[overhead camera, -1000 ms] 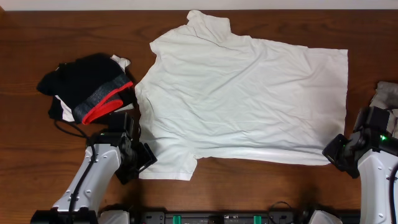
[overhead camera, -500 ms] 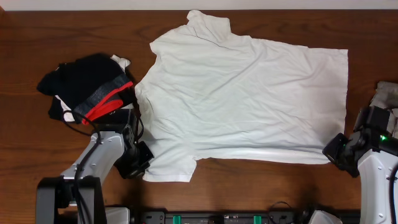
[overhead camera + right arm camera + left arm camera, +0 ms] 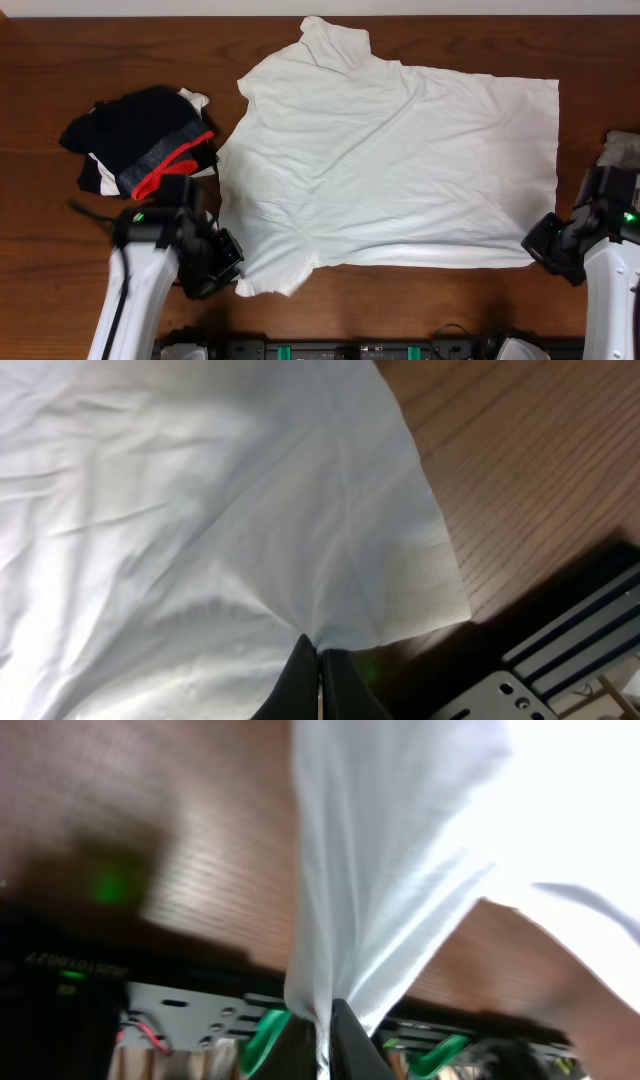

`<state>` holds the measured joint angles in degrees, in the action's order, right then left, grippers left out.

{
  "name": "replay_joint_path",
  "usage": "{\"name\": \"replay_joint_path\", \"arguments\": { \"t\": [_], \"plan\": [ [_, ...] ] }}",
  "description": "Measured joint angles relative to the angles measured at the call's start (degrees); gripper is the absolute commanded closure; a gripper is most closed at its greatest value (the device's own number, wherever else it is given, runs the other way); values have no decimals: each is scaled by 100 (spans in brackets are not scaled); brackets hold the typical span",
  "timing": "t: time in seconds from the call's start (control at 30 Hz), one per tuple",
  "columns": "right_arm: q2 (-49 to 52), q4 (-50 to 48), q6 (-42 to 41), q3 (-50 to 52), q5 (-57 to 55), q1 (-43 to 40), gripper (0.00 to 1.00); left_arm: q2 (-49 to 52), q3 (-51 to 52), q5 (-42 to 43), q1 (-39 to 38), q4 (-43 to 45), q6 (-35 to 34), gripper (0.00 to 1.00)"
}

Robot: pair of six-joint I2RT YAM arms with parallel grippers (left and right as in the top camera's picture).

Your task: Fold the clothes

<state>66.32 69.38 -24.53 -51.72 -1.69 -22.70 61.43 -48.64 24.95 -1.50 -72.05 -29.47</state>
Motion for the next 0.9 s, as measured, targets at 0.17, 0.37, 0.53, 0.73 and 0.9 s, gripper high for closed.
{"name": "replay_joint_path", "arguments": {
  "t": [0.17, 0.37, 0.53, 0.73, 0.9],
  "plan": [
    [-11, -2, 138, -321, 308, 0, 99, -431, -544, 37, 0, 61, 44, 94],
    [92, -442, 199, -374, 684, 0, 99, 42, -632, 13, 0, 1113, 122, 94],
    [505, -1178, 223, -382, 1078, 0, 99, 610, -647, 15, 0, 2380, 122, 94],
    [1130, -2253, 221, -387, 1648, 0, 99, 1370, -752, 15, 0, 3630, 144, 94],
    [1631, -3182, 197, -391, 2105, 0, 99, 1790, -896, 15, 0, 4524, 144, 94]
  ]
}}
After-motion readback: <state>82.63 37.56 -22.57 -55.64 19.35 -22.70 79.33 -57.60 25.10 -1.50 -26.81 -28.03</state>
